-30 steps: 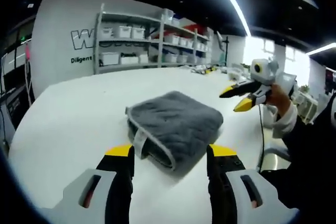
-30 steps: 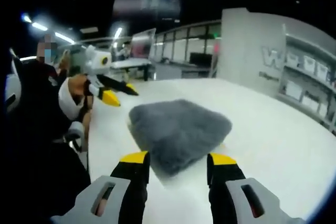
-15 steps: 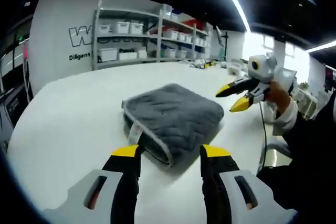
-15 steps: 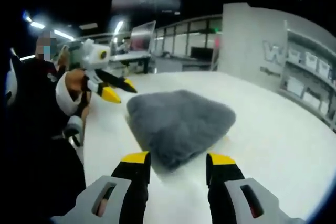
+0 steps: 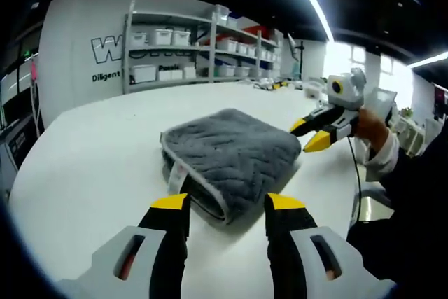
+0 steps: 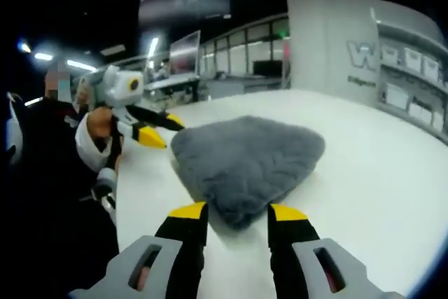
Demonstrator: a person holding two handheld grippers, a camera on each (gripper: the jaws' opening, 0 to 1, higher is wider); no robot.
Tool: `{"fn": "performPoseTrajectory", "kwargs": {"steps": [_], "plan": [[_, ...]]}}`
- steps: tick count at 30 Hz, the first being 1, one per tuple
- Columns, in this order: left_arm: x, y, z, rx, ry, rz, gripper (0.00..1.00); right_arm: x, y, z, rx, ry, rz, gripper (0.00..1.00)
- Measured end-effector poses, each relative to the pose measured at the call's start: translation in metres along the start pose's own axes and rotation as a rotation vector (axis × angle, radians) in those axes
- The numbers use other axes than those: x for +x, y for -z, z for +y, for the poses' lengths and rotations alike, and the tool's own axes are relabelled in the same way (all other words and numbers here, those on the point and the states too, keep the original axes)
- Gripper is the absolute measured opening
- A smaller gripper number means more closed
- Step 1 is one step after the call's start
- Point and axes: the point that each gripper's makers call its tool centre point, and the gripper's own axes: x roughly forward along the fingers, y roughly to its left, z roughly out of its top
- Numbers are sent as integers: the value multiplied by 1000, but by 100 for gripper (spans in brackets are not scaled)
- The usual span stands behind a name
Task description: Open the folded towel by lifting each exposed corner and separating the folded layers until the towel lies flat within the target outline without major curled edges
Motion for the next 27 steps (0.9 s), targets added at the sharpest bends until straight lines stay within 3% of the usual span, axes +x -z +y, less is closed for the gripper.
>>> {"fn": "performPoseTrajectory", "kwargs": {"steps": [13, 16, 27], "plan": [[4, 8, -11, 20, 39, 5, 31, 6, 7, 3, 34, -30, 19, 20], [5, 8, -24, 44, 103, -6, 28, 6, 9, 5, 29, -45, 31, 13], [2, 12, -22, 110, 46, 5, 19, 3, 10, 11, 3, -50, 45, 5]]}}
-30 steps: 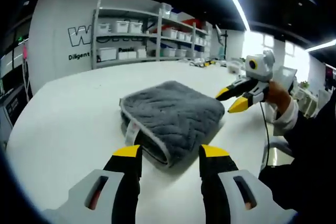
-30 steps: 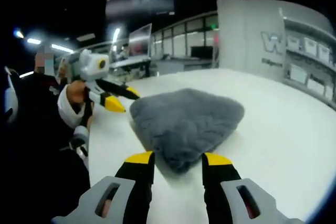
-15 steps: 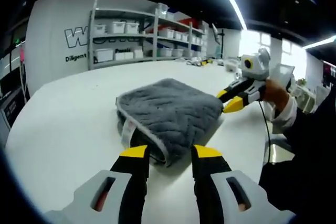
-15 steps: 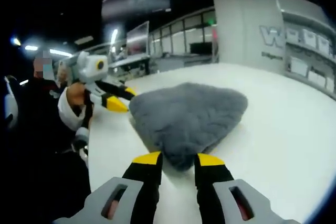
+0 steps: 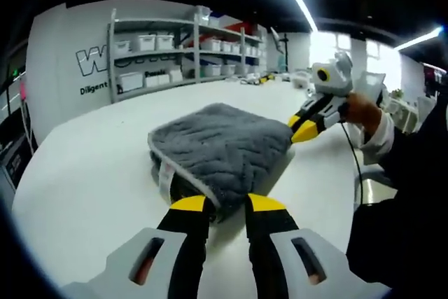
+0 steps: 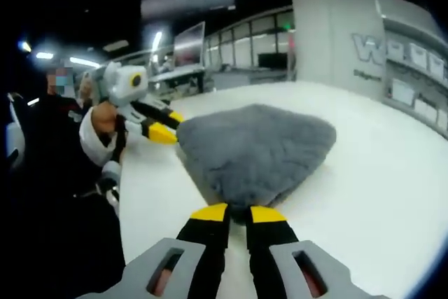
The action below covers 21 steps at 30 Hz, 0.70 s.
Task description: Open the folded towel by lifting each exposed corner and separating the folded layers until the towel lies flat within the target outline without major curled edges
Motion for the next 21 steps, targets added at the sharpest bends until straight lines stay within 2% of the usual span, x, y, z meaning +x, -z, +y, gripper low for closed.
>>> {"fn": "performPoseTrajectory", "kwargs": {"steps": [8, 15, 21], "plan": [[0, 1, 13, 18, -20, -2, 17, -1, 2, 17, 30, -65, 17, 3], [-5, 4, 23, 11, -40, 0, 17, -2, -7, 32, 18, -141, 5, 3], [-7, 5, 28, 14, -50, 0, 17, 0, -8, 41, 2, -168, 17, 3]]}}
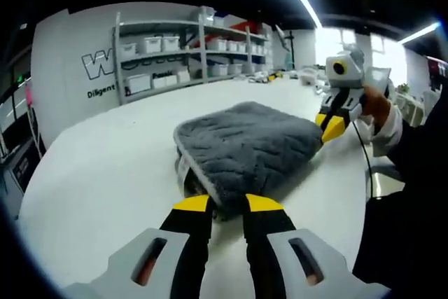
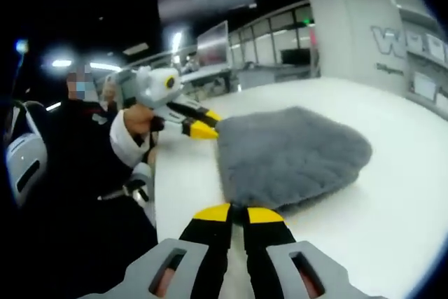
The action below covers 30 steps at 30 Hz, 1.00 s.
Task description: Open the folded towel by lifting each exposed corner and separating the folded layers until the towel lies flat within the target outline without major curled edges
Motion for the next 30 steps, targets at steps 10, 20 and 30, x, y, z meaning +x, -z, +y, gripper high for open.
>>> {"fn": "performPoseTrajectory", "kwargs": {"steps": [10, 20, 30], "plan": [[-7, -2, 11, -26, -9, -23, 19, 5, -4, 22, -49, -46, 8, 3], [-11, 2, 27, -47, -27, -17, 22, 10, -7, 36, -67, -60, 15, 3], [-12, 6, 49, -67, -49, -6, 23, 21, -4, 59, -100, -90, 32, 3]]}}
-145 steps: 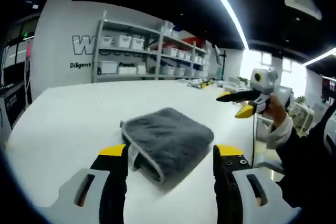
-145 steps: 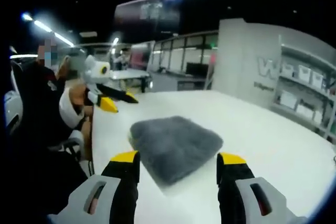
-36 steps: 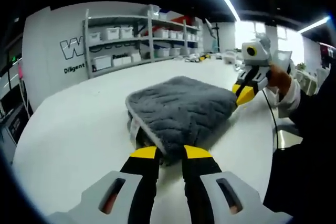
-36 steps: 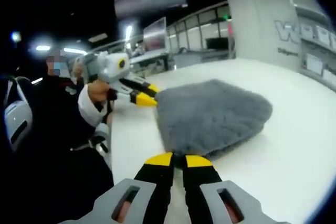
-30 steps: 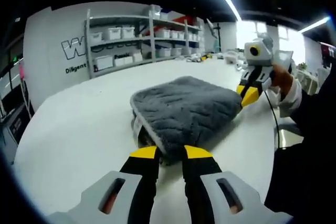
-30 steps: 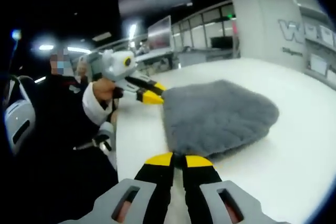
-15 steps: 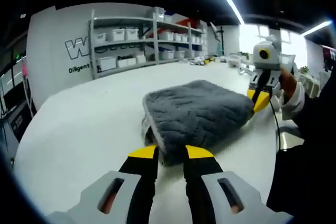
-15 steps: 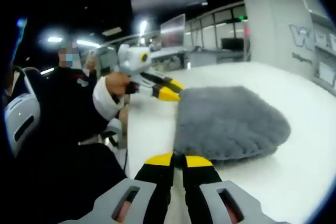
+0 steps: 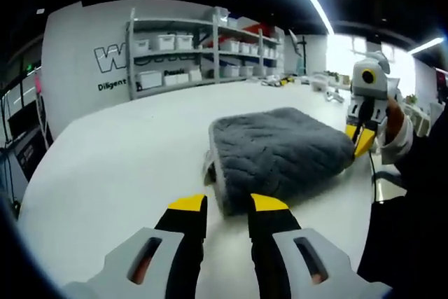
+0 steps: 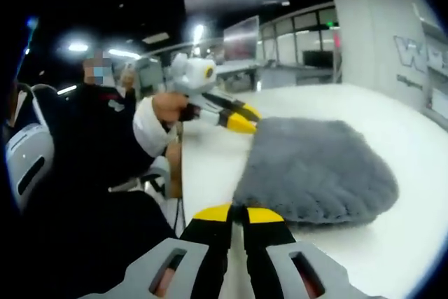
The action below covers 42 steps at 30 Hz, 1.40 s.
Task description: Open the folded towel by lifting each exposed corner and separating the folded layers until the towel lies flat within the target outline without major curled edges
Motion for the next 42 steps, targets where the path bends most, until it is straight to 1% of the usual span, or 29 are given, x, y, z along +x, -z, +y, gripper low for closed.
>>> {"fn": "performPoseTrajectory", "kwargs": {"steps": [5, 14, 15, 16, 19, 20, 22, 23, 24, 25, 26, 27, 29, 31, 34, 35, 36, 37, 39, 42], "plan": [[-1, 0, 7, 2, -17, -1, 23, 6, -1, 10, -16, -16, 1, 3], [0, 2, 11, 5, -43, 0, 23, 14, 0, 23, -35, -31, 4, 2], [0, 1, 12, 11, -53, -3, 23, 15, -1, 25, -34, -33, 4, 2], [0, -1, 13, 27, -72, -12, 23, 17, 0, 27, -43, -35, 7, 2], [2, -5, 12, 78, -100, -25, 23, 20, 2, 31, -65, -32, 21, 1], [1, -9, 14, 92, -130, -43, 24, 21, 0, 33, -80, -45, 13, 1], [1, -8, 14, 95, -140, -46, 24, 22, 0, 35, -122, -44, 14, 1], [1, -8, 15, 95, -145, -46, 24, 22, 1, 38, -129, -55, 19, 0], [1, -8, 15, 91, -150, -49, 24, 23, 0, 45, -143, -87, 11, 0], [2, -8, 15, 85, -152, -54, 24, 23, -4, 47, -148, -103, -5, 0], [2, -8, 15, 81, -154, -55, 24, 23, -5, 48, -148, -104, -8, 0], [3, -7, 15, 81, -156, -55, 24, 23, -5, 48, -149, -102, -8, 0], [3, -7, 14, 85, -159, -54, 24, 23, -4, 42, -167, -75, 4, 0], [3, -6, 15, 86, -161, -53, 25, 22, -3, 37, -166, -69, 8, 0], [3, -6, 16, 86, -164, -55, 26, 18, -6, 32, -148, -65, -6, 0], [2, -6, 15, 89, -162, -54, 26, 17, -7, 31, -158, -65, -12, 0], [2, -6, 15, 94, -153, -53, 26, 17, -10, 30, -213, -65, -22, 1], [1, -6, 13, 98, -142, -52, 26, 15, -9, 28, -238, -58, -15, 2], [-1, -7, 12, 91, -126, -58, 28, 14, -9, 24, -227, -50, -10, 3], [-5, -11, 11, 53, -93, -78, 31, 10, -13, 14, -217, -31, -38, 4]]}}
